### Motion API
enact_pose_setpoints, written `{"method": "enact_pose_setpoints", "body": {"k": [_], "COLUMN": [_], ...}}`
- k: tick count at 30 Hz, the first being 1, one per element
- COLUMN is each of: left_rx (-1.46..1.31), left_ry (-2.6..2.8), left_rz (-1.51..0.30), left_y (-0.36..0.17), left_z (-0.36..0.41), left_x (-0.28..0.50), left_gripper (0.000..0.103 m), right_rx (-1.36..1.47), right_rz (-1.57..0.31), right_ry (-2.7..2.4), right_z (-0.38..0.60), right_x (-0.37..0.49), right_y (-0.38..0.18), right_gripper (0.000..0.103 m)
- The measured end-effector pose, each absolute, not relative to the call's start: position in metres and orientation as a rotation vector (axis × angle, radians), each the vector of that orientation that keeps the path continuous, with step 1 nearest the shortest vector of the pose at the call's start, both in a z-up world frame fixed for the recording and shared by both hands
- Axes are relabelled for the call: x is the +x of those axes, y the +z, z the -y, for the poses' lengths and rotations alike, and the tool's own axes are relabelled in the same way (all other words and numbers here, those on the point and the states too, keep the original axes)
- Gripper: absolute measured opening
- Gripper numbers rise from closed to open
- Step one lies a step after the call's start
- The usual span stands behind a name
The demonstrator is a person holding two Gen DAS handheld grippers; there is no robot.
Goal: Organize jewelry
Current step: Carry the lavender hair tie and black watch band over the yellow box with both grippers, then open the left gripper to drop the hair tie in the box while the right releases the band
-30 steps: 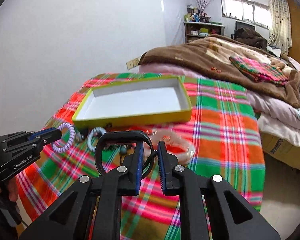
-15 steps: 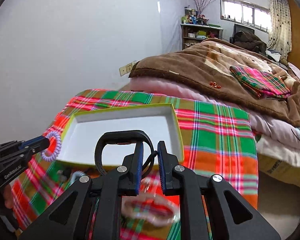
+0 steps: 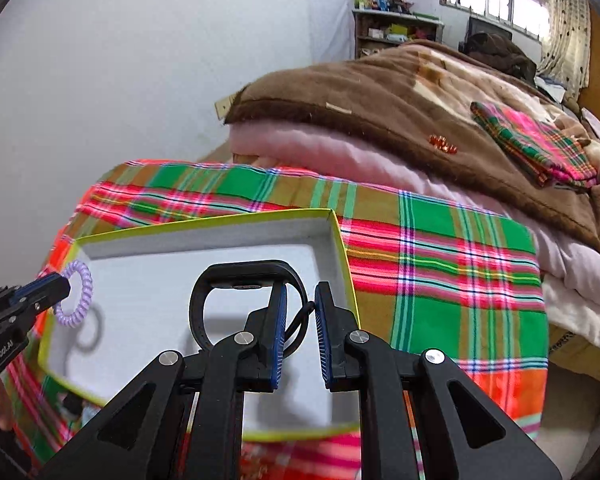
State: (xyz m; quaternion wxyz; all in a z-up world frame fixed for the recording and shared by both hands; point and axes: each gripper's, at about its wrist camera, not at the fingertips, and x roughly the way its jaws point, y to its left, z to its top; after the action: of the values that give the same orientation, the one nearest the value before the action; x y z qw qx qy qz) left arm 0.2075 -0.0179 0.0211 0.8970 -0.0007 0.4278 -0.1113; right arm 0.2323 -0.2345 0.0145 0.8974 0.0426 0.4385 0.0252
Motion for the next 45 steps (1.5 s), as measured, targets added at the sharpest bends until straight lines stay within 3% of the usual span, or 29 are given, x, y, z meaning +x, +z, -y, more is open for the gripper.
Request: {"method": "enact_pose_setpoints", "body": {"k": [15,34,45], "left_rx": [0.007,0.014,0.011], "left_ry": [-0.212,-0.209,-0.216], "left_rz": [-0.972,-0.98,-0.984], "left_y": [-0.012,-0.015,-0.015], "left_z": [0.017,0.019,0.021], "left_x": [0.223,0.229,0.23], "left_gripper": [0.01,0.011,0.029], "right_rx": [0.058,0.031,0.044], "right_rz": [-0.968,-1.029,-1.025], "right_ry": [0.038,0.032,0.039], "right_z": [0.23,0.227,0.228], "right_x": [0.257,0.265,0.264], "right_y": [-0.005,-0.014,-0.013], "right_gripper": [0.015,0.015,0.017]}}
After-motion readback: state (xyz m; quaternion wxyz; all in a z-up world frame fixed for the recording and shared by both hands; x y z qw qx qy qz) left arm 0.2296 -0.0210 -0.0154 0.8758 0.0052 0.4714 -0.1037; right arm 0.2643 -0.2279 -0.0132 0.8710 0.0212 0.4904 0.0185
